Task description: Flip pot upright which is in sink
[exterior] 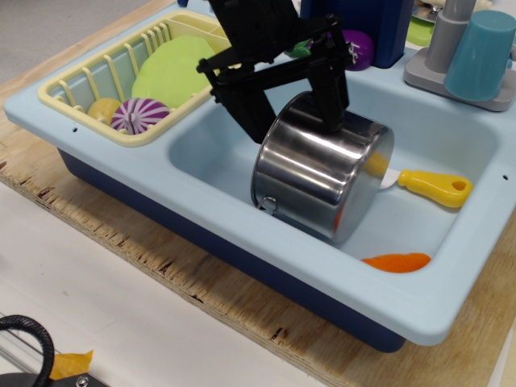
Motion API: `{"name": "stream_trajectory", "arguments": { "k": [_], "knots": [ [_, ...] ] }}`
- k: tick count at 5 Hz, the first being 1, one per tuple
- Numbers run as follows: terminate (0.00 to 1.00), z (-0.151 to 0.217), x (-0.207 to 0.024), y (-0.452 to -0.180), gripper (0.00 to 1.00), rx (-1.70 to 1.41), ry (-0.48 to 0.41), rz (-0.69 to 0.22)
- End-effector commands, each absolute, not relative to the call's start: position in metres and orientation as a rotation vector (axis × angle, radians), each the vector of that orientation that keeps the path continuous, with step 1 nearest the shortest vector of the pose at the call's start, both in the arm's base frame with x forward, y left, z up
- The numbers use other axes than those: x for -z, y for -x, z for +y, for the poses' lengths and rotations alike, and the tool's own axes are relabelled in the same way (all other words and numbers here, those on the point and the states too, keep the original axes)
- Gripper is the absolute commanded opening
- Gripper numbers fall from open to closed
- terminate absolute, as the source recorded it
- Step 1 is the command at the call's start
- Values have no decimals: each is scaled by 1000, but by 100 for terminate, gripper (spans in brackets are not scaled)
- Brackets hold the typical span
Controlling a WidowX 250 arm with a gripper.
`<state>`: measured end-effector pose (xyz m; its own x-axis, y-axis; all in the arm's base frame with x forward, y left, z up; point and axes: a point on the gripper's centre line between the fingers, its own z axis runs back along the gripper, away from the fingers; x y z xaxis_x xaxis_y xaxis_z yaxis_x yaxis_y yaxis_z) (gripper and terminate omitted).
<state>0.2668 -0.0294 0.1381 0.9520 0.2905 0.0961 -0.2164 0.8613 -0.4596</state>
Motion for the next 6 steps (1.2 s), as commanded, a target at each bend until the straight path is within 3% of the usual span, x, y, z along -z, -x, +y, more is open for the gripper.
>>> {"name": "stream_trajectory", "arguments": {
  "k": [1, 2, 4, 6],
  "knots": [
    [0, -55, -142, -269, 100, -250, 535, -274],
    [0, -68, -141, -267, 0, -270, 546, -269],
    [0, -72, -141, -271, 0, -183, 484, -258],
    [0, -63, -150, -279, 0, 23, 232, -263]
  ]
}}
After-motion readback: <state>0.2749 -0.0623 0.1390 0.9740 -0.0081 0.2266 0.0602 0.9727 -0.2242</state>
